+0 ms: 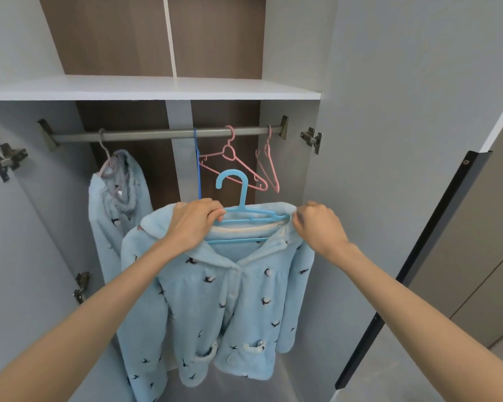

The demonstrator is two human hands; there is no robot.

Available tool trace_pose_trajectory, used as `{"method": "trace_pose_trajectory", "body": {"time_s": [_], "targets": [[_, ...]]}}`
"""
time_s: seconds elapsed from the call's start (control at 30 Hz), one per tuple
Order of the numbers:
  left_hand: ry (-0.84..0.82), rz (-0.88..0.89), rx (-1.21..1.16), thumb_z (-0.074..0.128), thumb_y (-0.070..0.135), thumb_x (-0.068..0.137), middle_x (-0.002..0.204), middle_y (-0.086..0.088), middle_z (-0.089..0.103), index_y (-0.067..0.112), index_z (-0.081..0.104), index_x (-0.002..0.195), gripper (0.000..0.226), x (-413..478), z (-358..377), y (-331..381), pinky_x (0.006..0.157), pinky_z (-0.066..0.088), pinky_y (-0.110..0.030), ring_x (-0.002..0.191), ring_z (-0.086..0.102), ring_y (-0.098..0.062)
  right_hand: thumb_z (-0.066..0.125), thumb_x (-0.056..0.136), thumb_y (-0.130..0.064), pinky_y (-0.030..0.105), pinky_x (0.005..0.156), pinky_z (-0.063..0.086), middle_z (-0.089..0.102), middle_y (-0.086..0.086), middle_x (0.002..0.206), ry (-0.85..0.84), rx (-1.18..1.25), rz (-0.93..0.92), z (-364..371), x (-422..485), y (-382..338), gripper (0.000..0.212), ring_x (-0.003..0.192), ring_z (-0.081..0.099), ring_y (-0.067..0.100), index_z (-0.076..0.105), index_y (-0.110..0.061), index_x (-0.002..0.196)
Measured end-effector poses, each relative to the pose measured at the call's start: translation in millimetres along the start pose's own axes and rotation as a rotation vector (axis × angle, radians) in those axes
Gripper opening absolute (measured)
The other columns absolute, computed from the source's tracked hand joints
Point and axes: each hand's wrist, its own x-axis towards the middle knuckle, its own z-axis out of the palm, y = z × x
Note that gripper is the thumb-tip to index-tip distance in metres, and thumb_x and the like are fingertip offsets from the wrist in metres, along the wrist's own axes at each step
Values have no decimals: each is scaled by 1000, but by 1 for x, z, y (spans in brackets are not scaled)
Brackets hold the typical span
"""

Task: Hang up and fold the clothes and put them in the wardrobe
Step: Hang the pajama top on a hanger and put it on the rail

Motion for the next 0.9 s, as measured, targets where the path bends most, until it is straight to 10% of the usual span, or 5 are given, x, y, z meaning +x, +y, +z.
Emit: {"method": "trace_pose_trajectory", "body": {"time_s": [0.23,0.57,0.63,0.7,0.9], "targets": [[-54,52,177,38,31,101,75,3,57,24,46,77,26,-17,7,-3,64,42,-33,69,53,-20,46,84,-6,31,53,26,23,6,51,27,163,53,-10,4,-17,40,59,26,26,24,-12,51],[23,-98,107,40,31,100,68,0,57,22,48,72,30,-16,13,0,56,35,-34,64,53,-25,54,82,-15,30,50,32,32,3,50,114,184,41,-8,-10,-25,39,58,33,30,37,-19,47],[36,-78,37,43,30,99,64,3,55,22,49,69,31,-16,12,2,55,32,-32,62,51,-23,58,86,-22,33,62,46,61,6,82,-47,112,80,-1,-17,-18,13,81,53,34,69,-19,80],[35,-58,-10,44,29,98,62,6,53,23,53,69,31,-14,12,5,59,32,-30,61,49,-19,64,87,-28,37,82,49,53,4,121,-86,167,55,2,-20,-11,39,114,48,26,59,-20,125],[46,95,-18,45,27,100,75,16,58,28,57,72,30,-6,6,19,75,29,-33,72,52,-8,61,88,-22,39,115,27,49,1,140,13,118,-349,-14,-9,-20,51,130,42,20,49,-18,138]]}}
